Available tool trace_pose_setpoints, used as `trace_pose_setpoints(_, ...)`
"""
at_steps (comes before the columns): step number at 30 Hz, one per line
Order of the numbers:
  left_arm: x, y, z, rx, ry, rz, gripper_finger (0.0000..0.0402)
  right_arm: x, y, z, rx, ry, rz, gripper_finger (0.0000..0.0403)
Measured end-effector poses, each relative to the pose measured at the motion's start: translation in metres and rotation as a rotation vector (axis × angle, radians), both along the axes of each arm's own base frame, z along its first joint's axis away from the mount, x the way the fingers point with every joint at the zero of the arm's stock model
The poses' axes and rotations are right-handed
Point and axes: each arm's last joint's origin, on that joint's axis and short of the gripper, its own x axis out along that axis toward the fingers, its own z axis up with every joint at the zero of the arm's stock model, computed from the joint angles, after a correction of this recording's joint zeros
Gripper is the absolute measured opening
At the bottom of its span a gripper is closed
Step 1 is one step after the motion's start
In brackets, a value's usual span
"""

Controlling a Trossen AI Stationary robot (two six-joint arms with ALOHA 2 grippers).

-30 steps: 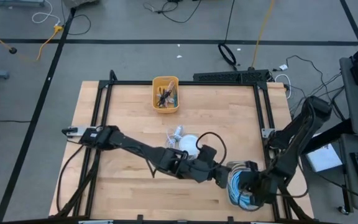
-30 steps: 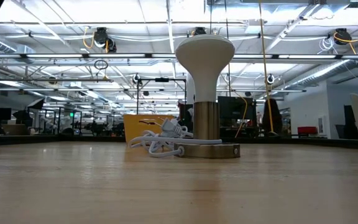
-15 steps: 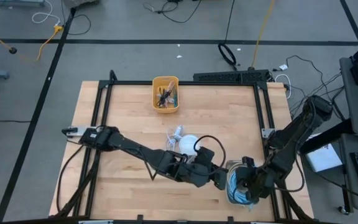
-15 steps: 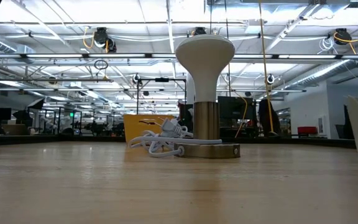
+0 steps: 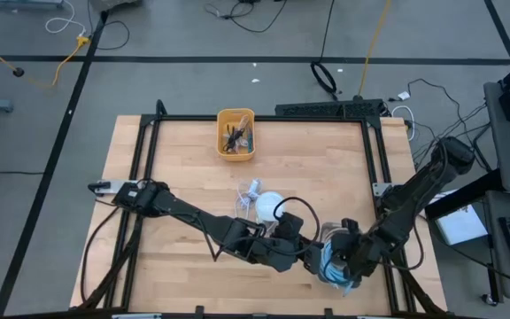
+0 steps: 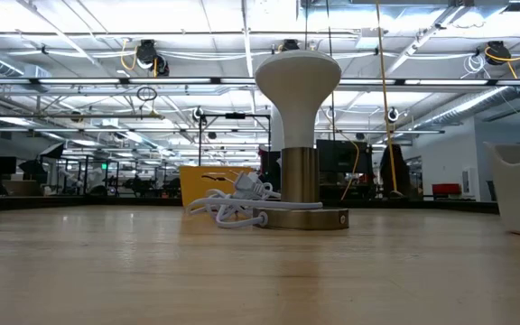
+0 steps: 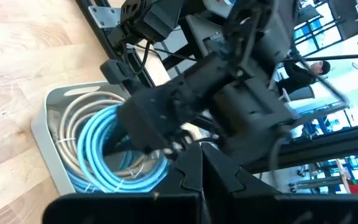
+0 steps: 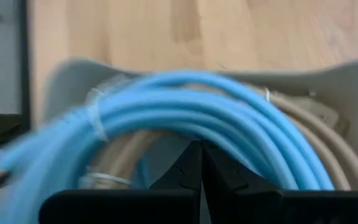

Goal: Pick & Place USB Port
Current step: Put the blue HDMI cable into the gray bin, then adjust the gray bin

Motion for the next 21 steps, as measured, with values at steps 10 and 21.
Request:
trace_pose_setpoints(10,-0.001,-0.003,0.0,-0.004,-0.001,-0.001,0.0,-0.008,0.002,-0.014,0.054,0.014,-0.027,0.0)
trace_pose_setpoints(21,-0.001,-0.003,-0.001,-0.001,0.007,0.0,0.0,-0.018,0.002,0.006,0.125,-0.083,-0.049,0.0)
